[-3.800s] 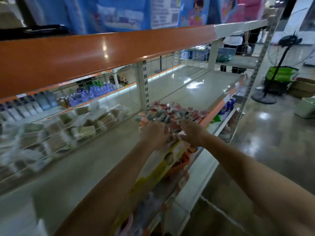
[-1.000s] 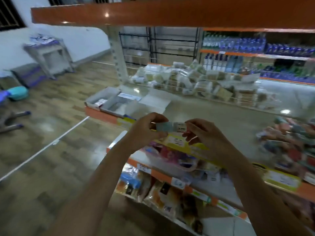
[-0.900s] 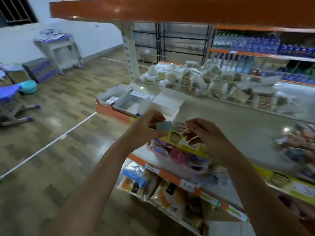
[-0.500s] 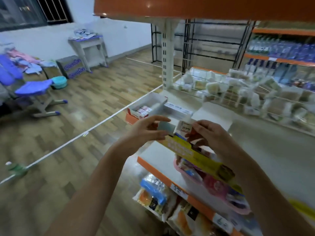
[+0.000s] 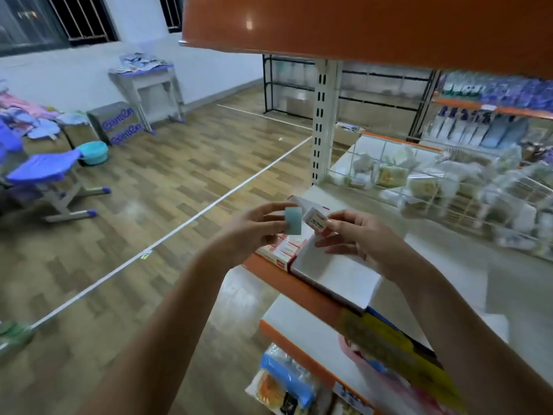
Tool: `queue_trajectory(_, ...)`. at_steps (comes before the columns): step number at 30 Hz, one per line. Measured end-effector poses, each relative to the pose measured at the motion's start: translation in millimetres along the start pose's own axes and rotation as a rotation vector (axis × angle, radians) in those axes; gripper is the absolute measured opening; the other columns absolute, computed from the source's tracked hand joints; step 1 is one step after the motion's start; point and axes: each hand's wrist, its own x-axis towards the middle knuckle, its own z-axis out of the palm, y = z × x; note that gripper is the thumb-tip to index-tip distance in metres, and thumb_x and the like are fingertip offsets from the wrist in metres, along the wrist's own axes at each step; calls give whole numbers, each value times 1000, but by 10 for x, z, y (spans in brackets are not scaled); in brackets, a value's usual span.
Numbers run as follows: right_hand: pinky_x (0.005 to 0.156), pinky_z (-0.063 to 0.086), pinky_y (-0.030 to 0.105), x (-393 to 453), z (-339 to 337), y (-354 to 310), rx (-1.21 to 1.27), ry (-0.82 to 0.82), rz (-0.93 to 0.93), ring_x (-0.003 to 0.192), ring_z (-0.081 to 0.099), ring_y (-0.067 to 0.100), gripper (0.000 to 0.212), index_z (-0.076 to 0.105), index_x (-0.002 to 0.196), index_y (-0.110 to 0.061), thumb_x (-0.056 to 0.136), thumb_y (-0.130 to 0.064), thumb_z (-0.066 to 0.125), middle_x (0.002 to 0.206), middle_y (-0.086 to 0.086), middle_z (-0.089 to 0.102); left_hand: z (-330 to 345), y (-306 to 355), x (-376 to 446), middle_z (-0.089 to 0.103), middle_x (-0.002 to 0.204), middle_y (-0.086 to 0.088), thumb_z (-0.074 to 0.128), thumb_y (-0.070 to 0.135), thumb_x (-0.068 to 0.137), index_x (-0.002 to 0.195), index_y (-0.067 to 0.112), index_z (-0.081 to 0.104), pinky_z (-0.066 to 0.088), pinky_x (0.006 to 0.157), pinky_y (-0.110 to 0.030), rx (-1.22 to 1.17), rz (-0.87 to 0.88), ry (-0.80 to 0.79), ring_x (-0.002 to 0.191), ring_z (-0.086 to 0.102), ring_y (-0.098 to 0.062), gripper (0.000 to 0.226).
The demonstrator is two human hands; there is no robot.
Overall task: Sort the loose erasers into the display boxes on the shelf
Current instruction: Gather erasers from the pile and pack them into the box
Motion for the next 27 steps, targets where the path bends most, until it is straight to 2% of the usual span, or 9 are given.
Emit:
queue_trajectory(5, 66, 58, 28, 399, 222, 62, 75, 94, 16, 75, 70, 28, 21, 60, 106, -16, 92, -3, 51, 94, 18, 65, -423, 111, 308, 67, 107, -11, 48, 5, 95, 122, 23, 58, 53, 62, -22, 71, -114, -160, 84, 68, -18, 33)
queue_trajectory(7, 68, 59, 29, 545, 320, 73, 100, 136, 19, 74, 69, 26, 23, 59, 106, -15, 90, 0, 53, 92, 16, 66, -580, 163, 448, 66, 109, -12, 48, 7, 95, 118, 24, 58, 52, 64, -21, 106, -128, -220, 85, 69, -18, 31)
queue_trajectory(9, 69, 58, 29, 677, 411, 87, 71, 165, 6, 76, 69, 25, 28, 57, 109, -13, 85, 1, 59, 91, 13, 66, -729, 201, 585, 66, 106, -9, 53, 7, 93, 123, 20, 56, 52, 65, -21, 145, -121, -265, 84, 67, -15, 33)
queue_trajectory(11, 72, 58, 30, 790, 505, 104, -30, 209, -7, 77, 69, 25, 34, 56, 111, -13, 82, 3, 63, 91, 13, 64, -859, 214, 716, 66, 103, -5, 59, 7, 89, 130, 17, 51, 52, 67, -20, 225, -96, -319, 84, 66, -12, 43)
queue_trajectory(15, 70, 58, 30, 908, 631, 131, -244, 349, 24, 74, 69, 22, 32, 56, 109, -15, 83, 2, 64, 92, 12, 62, -959, 159, 939, 61, 104, -2, 65, 9, 85, 132, 21, 47, 50, 66, -17, 481, -19, -368, 86, 62, -10, 52)
queue_trajectory(17, 68, 58, 29, 924, 628, 172, -363, 409, 75, 75, 69, 19, 29, 54, 107, -18, 85, -2, 64, 94, 8, 62, -981, 96, 1035, 60, 103, 2, 66, 7, 84, 130, 19, 44, 50, 64, -15, 554, 6, -358, 87, 62, -8, 52)
queue_trajectory(19, 62, 53, 22, 918, 595, 208, -591, 456, 147, 77, 67, 13, 25, 50, 105, -20, 86, -11, 64, 98, 1, 61, -1006, 41, 1104, 57, 99, 9, 66, 6, 83, 124, 16, 47, 51, 65, -15, 641, 48, -337, 87, 60, -5, 46)
queue_trajectory(22, 62, 47, 18, 929, 585, 238, -865, 452, 210, 83, 59, 6, 26, 48, 107, -24, 87, -20, 64, 98, -6, 58, -1050, -17, 1163, 54, 96, 15, 66, 5, 82, 117, 17, 51, 53, 72, -19, 707, 89, -328, 87, 58, -3, 40)
queue_trajectory(27, 73, 50, 23, 1080, 647, 256, -976, 406, 216, 89, 58, 10, 24, 54, 109, -20, 87, -25, 64, 105, -3, 59, -1104, -61, 1217, 58, 102, 12, 66, 5, 82, 116, 19, 56, 53, 70, -17, 722, 121, -392, 89, 61, -4, 38)
